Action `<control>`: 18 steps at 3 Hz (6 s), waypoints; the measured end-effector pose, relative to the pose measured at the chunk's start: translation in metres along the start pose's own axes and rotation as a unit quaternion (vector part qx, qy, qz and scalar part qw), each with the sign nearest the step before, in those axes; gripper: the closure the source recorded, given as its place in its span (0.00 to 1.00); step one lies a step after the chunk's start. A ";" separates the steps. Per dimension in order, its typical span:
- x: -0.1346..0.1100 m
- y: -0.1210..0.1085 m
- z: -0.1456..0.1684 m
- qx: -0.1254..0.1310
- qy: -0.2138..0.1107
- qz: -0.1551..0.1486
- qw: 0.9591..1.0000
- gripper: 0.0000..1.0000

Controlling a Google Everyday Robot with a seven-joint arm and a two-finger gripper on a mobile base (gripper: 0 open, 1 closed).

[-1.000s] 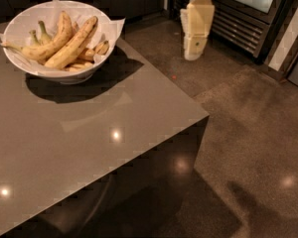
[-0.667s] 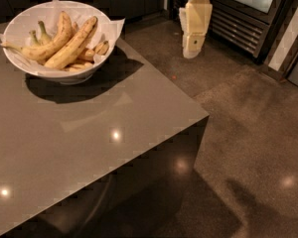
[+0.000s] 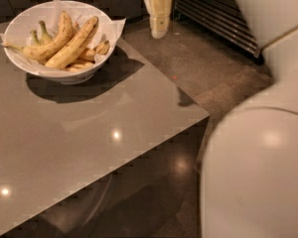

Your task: Pick banana from white bowl

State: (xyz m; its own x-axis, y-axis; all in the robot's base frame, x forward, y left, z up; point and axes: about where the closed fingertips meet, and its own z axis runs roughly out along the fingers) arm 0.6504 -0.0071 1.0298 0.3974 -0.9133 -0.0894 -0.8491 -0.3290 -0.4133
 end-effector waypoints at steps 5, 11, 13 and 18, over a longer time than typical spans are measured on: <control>-0.085 -0.079 0.079 0.006 -0.045 -0.107 0.993 0.05; -0.124 -0.082 0.129 -0.038 -0.068 -0.125 0.989 0.36; -0.132 -0.077 0.140 -0.054 -0.077 -0.121 0.988 0.38; -0.124 -0.065 0.161 -0.085 -0.087 -0.111 0.986 0.62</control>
Offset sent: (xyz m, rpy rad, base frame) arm 0.0203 0.0291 0.0006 0.0230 -0.0185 0.0789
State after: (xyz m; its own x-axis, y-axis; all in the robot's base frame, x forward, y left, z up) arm 0.7123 0.1662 0.9223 0.6215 -0.7637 -0.1746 -0.7745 -0.5656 -0.2832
